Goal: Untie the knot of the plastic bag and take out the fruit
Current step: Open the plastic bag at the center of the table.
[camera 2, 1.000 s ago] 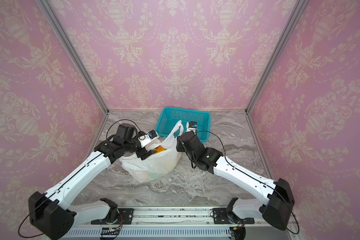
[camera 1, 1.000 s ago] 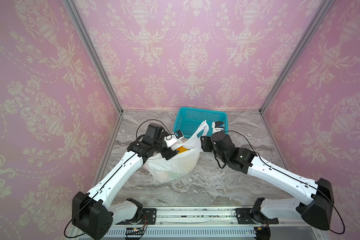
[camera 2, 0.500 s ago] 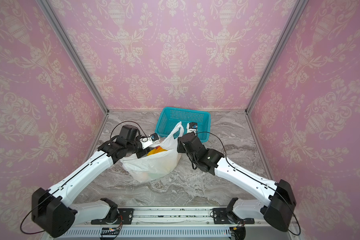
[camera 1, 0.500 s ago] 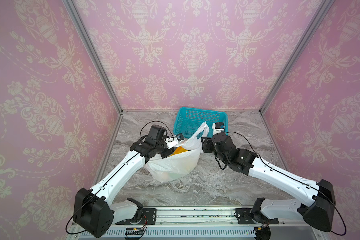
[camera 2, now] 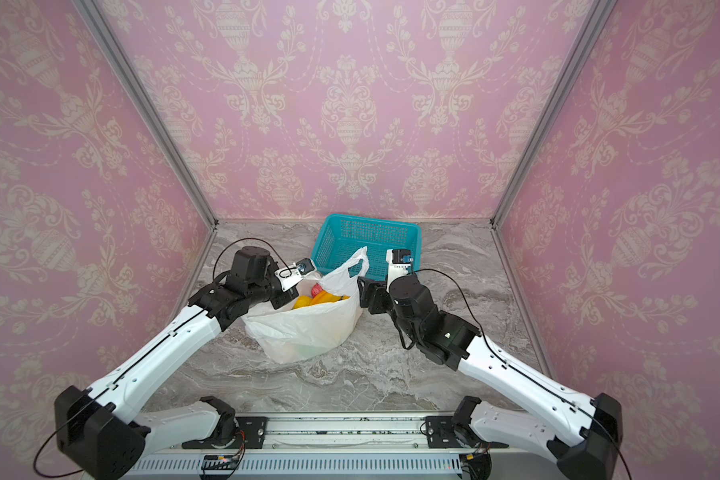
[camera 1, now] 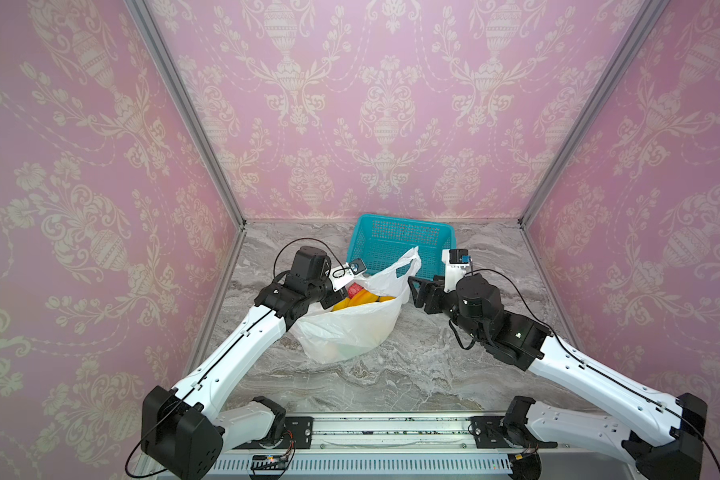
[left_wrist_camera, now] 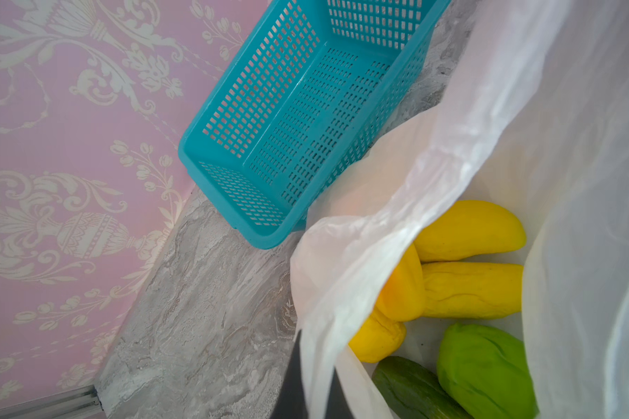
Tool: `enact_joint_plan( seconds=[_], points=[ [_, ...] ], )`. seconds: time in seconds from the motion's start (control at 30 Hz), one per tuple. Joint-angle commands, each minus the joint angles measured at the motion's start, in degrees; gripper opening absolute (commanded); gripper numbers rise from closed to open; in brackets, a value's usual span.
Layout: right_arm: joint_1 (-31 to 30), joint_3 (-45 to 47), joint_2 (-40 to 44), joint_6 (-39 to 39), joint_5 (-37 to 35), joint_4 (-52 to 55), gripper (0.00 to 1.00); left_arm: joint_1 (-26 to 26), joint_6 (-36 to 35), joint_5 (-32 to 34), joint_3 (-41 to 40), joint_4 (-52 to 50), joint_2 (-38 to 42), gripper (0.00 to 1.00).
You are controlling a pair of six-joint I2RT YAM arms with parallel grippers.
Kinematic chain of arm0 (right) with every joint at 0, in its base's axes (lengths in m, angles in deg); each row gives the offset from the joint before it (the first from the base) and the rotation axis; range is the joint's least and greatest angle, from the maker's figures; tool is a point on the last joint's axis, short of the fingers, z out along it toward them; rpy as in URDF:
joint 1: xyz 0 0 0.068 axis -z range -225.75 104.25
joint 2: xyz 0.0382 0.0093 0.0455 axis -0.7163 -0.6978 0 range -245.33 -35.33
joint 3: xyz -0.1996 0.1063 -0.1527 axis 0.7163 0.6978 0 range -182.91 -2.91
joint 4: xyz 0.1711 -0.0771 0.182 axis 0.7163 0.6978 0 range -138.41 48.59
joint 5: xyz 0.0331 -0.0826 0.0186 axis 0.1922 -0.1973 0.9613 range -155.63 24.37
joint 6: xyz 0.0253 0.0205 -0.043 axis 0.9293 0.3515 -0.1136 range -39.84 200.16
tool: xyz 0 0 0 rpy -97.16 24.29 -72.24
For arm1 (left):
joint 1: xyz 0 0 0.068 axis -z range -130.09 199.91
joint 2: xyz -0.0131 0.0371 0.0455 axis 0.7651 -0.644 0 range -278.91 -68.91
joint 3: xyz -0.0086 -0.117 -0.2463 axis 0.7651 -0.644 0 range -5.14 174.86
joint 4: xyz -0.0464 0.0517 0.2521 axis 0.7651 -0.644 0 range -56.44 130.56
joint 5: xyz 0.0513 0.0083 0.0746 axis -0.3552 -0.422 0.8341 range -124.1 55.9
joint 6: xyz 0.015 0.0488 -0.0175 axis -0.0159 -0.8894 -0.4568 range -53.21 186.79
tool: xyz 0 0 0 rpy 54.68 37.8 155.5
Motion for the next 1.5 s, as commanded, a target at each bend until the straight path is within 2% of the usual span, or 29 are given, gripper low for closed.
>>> enact_joint_plan(
  seconds=[0.0, 0.07, 0.17, 0.23, 0.3, 0.4, 0.5, 0.57, 0.67, 0.77, 0.87, 1.23, 1.3, 1.33, 1.47],
  points=[
    [0.2, 2.8, 4.2, -9.0, 1.7, -3.5, 0.81, 0.3, 1.6, 3.1, 1.0, 1.8, 0.1, 0.0],
    [0.2, 4.5, 6.9, -11.9, 4.2, -4.5, 0.8, 0.3, 1.8, 3.6, 1.1, 2.0, 0.0, 0.0],
    [-0.3, 5.9, 10.2, -16.1, 16.7, -6.2, 0.79, 0.3, 1.9, 3.6, 1.3, 2.0, -0.2, 0.0],
    [-3.1, 6.7, 10.8, -18.6, 23.5, -9.3, 0.79, 0.3, 2.0, 3.5, 1.3, 2.0, -0.3, 0.0],
    [-9.2, 5.4, 8.9, -21.3, 22.6, -9.9, 0.79, 0.3, 2.0, 3.4, 1.5, 1.8, -0.3, 0.0],
    [-16.2, -0.4, 1.6, -25.2, 17.6, -6.7, 0.76, 0.3, 2.0, 3.2, 1.4, 1.8, -0.2, 0.0],
    [-18.6, -5.6, -8.1, -27.7, 14.1, -4.9, 0.76, 0.3, 2.2, 2.8, 1.4, 1.6, 0.0, 0.0],
    [-18.6, -7.9, -13.0, -29.2, 12.3, -4.6, 0.76, 0.3, 2.3, 2.5, 1.4, 1.6, 0.1, 0.0],
    [-17.9, -9.4, -19.4, -32.5, 9.6, -6.1, 0.84, 0.3, 2.4, 2.6, 1.3, 1.6, 0.1, 0.0],
    [-15.1, -12.2, -24.1, -32.1, 13.0, -4.3, 0.87, 0.3, 2.5, 2.5, 1.4, 1.5, 0.1, 0.0],
    [-12.1, -12.9, -26.7, -30.6, 16.4, -5.4, 0.91, 0.3, 2.4, 2.5, 1.4, 1.5, 0.3, 0.0],
    [-9.4, -17.0, -33.9, -33.5, 14.7, -3.7, 0.94, 0.3, 2.6, 1.8, 1.5, 1.3, 0.4, 0.0],
    [-9.4, -17.7, -34.7, -34.1, 14.9, -2.6, 0.9, 0.3, 2.7, 1.8, 1.5, 1.4, 0.4, 0.0],
    [-9.4, -18.0, -35.0, -34.7, 15.0, -2.0, 0.83, 0.3, 2.8, 2.0, 1.5, 1.5, 0.5, 0.0],
    [-9.4, -16.3, -34.2, -37.1, 15.1, -1.6, 0.5, 0.3, 4.1, 2.8, 2.2, 2.0, 0.3, 0.0]
  ],
)
